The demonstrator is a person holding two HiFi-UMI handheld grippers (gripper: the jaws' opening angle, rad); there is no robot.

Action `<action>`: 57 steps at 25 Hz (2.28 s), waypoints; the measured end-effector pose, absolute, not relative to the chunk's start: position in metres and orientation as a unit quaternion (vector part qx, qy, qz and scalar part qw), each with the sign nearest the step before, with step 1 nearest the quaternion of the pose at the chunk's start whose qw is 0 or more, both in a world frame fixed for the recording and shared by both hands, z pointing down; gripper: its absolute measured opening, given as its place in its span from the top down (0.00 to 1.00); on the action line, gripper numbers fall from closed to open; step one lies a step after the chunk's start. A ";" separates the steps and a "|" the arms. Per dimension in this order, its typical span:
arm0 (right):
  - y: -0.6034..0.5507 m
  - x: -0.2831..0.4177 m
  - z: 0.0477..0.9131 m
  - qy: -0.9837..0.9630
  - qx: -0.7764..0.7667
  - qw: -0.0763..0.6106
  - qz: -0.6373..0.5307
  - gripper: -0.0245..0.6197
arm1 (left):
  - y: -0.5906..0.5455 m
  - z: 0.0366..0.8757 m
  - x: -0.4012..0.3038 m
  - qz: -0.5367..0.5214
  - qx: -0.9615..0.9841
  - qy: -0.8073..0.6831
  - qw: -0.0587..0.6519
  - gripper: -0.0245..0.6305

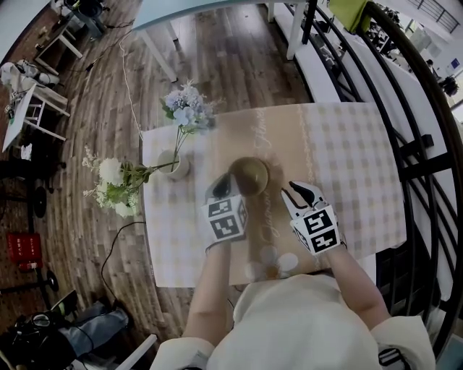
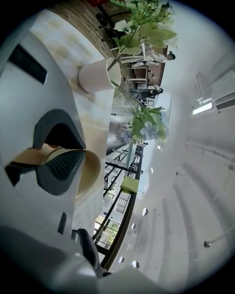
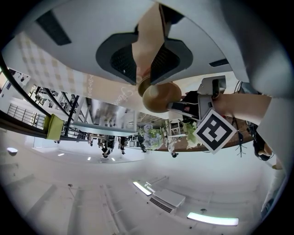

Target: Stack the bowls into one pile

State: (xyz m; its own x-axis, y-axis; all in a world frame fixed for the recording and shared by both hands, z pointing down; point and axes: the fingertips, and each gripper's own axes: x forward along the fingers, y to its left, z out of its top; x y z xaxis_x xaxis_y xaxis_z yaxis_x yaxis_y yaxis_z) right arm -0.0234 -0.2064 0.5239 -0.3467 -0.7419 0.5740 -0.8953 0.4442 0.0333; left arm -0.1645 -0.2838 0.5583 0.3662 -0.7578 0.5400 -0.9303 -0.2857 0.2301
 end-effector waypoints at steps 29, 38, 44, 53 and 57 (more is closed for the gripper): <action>-0.189 0.008 0.497 -0.842 0.466 0.242 0.126 0.83 | -0.244 0.534 -0.145 0.142 0.742 -0.603 0.254 0.84; -0.159 0.023 0.480 -0.863 0.443 0.217 0.110 0.84 | -0.194 0.503 -0.119 0.107 0.736 -0.619 0.251 0.92; -0.136 0.042 0.469 -0.870 0.438 0.202 0.102 0.86 | -0.157 0.492 -0.092 0.098 0.740 -0.618 0.246 0.93; -0.102 0.073 0.456 -0.871 0.446 0.185 0.091 0.90 | -0.109 0.476 -0.058 0.091 0.749 -0.613 0.235 0.94; -0.086 0.086 0.450 -0.872 0.448 0.177 0.086 0.93 | -0.087 0.469 -0.040 0.085 0.755 -0.606 0.236 0.94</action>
